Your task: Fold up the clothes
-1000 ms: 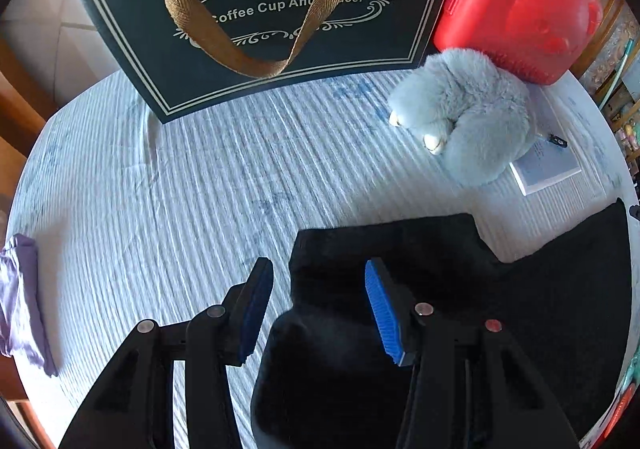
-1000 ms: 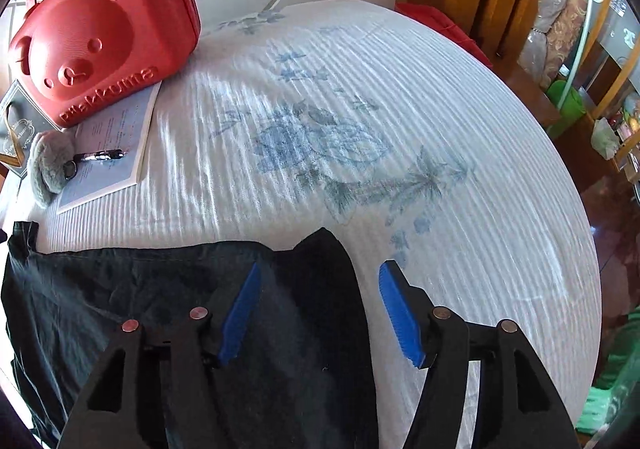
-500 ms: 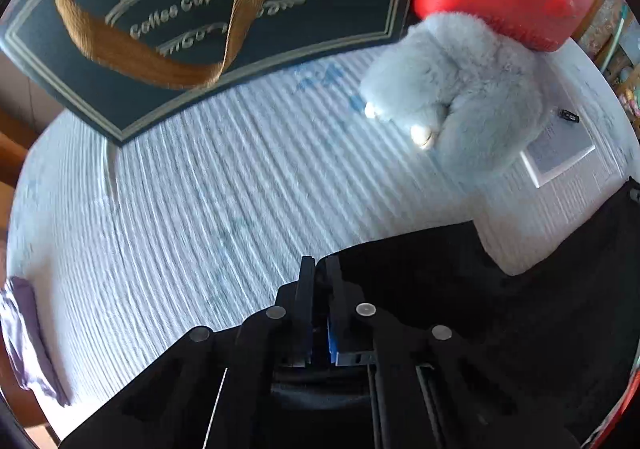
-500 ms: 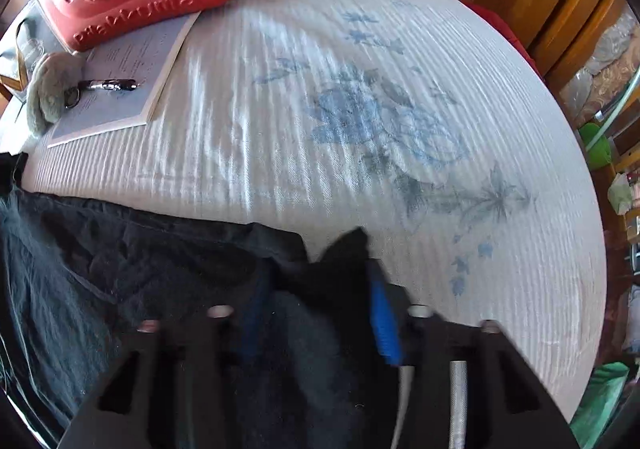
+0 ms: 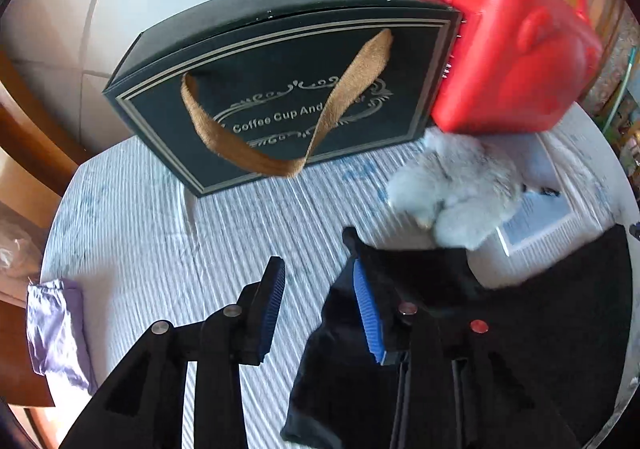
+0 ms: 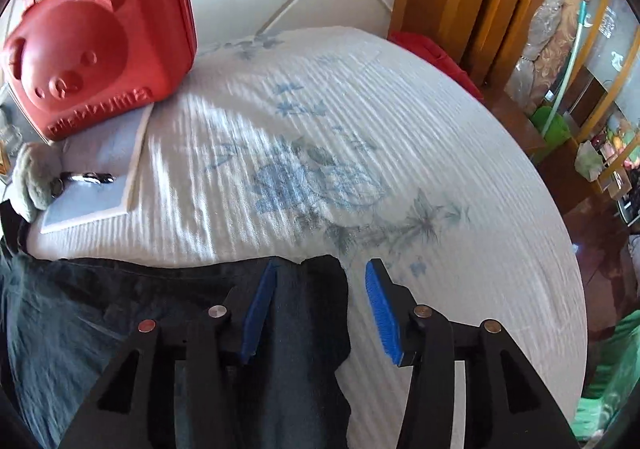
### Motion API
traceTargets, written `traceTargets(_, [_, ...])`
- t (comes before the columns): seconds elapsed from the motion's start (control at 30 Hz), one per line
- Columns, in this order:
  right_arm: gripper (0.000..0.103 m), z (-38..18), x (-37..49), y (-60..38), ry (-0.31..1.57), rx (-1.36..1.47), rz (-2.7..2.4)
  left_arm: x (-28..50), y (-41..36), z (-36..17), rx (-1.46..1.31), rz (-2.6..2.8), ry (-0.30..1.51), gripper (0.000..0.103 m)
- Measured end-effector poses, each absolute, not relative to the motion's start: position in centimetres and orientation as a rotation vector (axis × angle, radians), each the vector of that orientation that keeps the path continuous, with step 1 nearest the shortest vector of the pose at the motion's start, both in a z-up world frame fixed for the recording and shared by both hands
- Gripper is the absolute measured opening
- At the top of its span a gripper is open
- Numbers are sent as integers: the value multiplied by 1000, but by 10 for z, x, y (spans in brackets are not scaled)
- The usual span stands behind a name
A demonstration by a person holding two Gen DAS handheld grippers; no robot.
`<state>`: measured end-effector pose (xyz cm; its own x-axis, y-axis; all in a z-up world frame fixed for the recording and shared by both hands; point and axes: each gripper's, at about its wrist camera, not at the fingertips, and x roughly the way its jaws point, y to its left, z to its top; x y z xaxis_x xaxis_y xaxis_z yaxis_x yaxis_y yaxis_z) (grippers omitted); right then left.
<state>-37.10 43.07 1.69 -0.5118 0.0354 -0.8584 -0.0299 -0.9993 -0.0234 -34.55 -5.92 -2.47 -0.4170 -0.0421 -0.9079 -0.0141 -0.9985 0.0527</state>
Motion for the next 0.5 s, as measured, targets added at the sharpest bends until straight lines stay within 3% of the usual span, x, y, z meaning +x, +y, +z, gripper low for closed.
traceTargets(0.27, [68, 34, -241, 433, -28, -1442, 2757, -160, -82, -26, 1724, -2676, -20, 41])
traceTargets(0.5, [69, -8, -107, 447, 95, -1480, 2610, -15, -108, -81, 1805, -2602, 7, 41])
